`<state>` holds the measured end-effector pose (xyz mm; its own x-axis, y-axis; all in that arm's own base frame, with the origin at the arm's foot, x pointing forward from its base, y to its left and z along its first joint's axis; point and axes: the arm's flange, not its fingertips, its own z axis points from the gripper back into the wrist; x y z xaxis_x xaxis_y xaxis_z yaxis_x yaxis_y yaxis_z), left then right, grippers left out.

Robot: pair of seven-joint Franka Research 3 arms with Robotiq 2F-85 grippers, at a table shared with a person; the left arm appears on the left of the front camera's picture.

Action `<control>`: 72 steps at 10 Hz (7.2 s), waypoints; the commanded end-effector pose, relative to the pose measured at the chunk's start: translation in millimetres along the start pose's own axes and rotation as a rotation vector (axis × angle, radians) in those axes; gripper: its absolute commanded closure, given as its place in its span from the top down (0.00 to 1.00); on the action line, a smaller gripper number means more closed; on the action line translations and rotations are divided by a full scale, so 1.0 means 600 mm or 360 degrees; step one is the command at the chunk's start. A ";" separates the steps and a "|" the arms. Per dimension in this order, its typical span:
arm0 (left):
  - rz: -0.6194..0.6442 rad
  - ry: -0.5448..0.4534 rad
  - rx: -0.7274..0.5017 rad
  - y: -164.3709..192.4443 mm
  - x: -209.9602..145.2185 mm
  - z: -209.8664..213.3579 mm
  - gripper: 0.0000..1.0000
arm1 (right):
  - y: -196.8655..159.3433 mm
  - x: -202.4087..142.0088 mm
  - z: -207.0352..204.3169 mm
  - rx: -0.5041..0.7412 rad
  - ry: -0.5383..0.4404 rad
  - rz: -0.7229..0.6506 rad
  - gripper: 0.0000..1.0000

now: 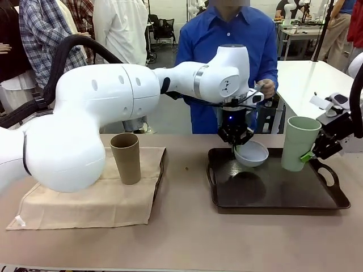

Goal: Set up a tray with a mat and arrange the tableware.
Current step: Pick up the Picnic Bowl and Reusable plastic cup from the Handle tray in front of the human's position and hold them in the air, then place the Picnic Bowl and Reusable plastic cup back onto the Handle tray in front of the human's position.

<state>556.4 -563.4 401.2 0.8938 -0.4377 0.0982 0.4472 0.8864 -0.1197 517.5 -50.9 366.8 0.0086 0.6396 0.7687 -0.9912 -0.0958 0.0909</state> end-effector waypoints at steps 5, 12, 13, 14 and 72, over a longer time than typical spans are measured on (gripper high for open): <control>-0.0012 -0.0293 0.0097 -0.070 -0.061 0.194 0.00 | 0.151 0.158 0.057 -0.0165 0.0110 0.0078 0.67; 0.0227 -0.0249 0.0227 -0.065 -0.115 0.278 0.00 | 0.217 0.210 0.119 -0.0270 0.0079 0.0054 0.67; 0.0314 -0.0133 0.0238 -0.061 -0.123 0.283 0.00 | 0.200 0.205 0.131 -0.0258 0.0060 0.0024 0.67; 0.0371 -0.0054 0.0217 -0.056 -0.131 0.289 0.00 | 0.179 0.201 0.141 -0.0246 0.0042 -0.0012 0.67; 0.0264 0.0078 -0.0060 0.020 -0.114 -0.008 0.04 | 0.023 -0.051 -0.044 0.0066 -0.0063 -0.0085 0.81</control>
<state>500.9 -528.2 392.5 0.9603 -0.2771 0.0337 0.2791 0.9509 -0.1335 495.0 -50.9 331.6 0.0933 0.6078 0.7885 -0.9798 -0.0845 0.1811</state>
